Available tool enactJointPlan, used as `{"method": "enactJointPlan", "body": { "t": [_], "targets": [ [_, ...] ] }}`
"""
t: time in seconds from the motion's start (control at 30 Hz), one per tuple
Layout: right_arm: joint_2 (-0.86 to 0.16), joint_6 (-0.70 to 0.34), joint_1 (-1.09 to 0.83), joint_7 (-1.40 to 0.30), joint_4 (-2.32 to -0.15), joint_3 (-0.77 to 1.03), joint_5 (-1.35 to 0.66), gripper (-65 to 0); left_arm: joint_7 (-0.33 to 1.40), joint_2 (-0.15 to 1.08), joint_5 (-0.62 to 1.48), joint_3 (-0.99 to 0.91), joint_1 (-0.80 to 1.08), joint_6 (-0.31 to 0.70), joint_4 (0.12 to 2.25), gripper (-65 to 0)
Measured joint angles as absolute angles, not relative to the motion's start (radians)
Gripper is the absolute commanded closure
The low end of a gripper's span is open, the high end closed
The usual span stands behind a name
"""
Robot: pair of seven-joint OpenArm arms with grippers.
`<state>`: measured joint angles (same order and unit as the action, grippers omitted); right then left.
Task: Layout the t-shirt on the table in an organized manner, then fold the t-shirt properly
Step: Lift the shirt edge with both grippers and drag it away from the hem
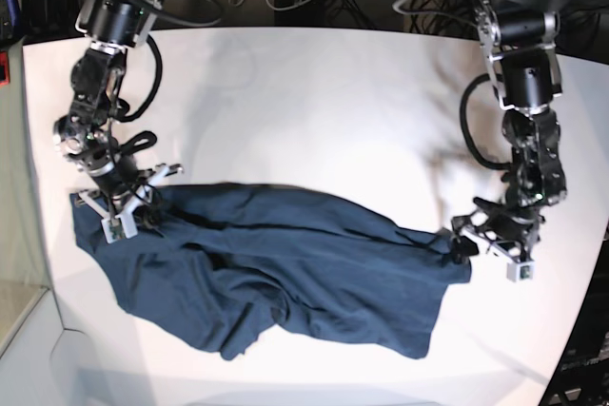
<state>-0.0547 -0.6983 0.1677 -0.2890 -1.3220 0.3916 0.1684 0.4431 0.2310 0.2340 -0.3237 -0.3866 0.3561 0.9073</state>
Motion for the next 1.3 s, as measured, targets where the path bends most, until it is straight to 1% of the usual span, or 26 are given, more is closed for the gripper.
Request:
{"method": "enactJointPlan", "body": {
  "t": [0.17, 0.3, 0.53, 0.77, 0.83, 0.97, 1.0, 1.07, 1.2, 1.27, 1.3],
  "targets": [
    [-0.056, -0.698, 0.165, -0.287, -1.322, 0.392, 0.168, 0.0, 0.383, 0.233, 0.234, -0.324, -0.445, 0.356, 0.801, -48.5],
    [-0.058, -0.698, 0.148, -0.288, -1.322, 0.392, 0.169, 0.0, 0.368, 0.235, 0.238, -0.324, -0.497, 0.356, 0.733, -48.5],
    [-0.063, -0.699, 0.131, -0.285, -1.322, 0.394, 0.169, 0.0, 0.300, 0.231, 0.236, -0.323, -0.502, 0.356, 0.657, -48.0],
    [-0.076, -0.698, 0.129, -0.284, -1.324, 0.395, 0.168, 0.0, 0.279, 0.228, 0.236, -0.176, -0.527, 0.361, 0.627, -47.6],
    [-0.077, -0.699, 0.122, -0.284, -1.326, 0.395, 0.168, 0.0, 0.240, 0.227, 0.236, -0.174, -0.525, 0.362, 0.622, -42.4],
    [-0.082, -0.698, 0.107, -0.286, -1.339, 0.395, 0.168, 0.0, 0.219, 0.227, 0.236, -0.174, -0.526, 0.362, 0.622, -23.8],
    [-0.083, -0.698, 0.107, -0.286, -1.339, 0.395, 0.169, 0.0, 0.219, 0.228, 0.237, -0.174, -0.526, 0.362, 0.622, -20.7],
    [-0.086, -0.698, 0.108, -0.285, -1.339, 0.395, 0.168, 0.0, 0.219, 0.229, 0.236, -0.174, -0.526, 0.362, 0.622, -16.8],
    [-0.086, -0.698, 0.107, -0.284, -1.339, 0.395, 0.169, 0.0, 0.219, 0.230, 0.236, -0.174, -0.526, 0.362, 0.622, -13.0],
    [-0.086, -0.698, 0.107, -0.284, -1.339, 0.395, 0.168, 0.0, 0.219, 0.230, 0.238, -0.174, -0.526, 0.362, 0.622, -7.2],
    [-0.086, -0.698, 0.107, -0.284, -1.339, 0.395, 0.168, 0.0, 0.219, 0.230, 0.239, -0.175, -0.526, 0.362, 0.624, -2.3]
  ]
}}
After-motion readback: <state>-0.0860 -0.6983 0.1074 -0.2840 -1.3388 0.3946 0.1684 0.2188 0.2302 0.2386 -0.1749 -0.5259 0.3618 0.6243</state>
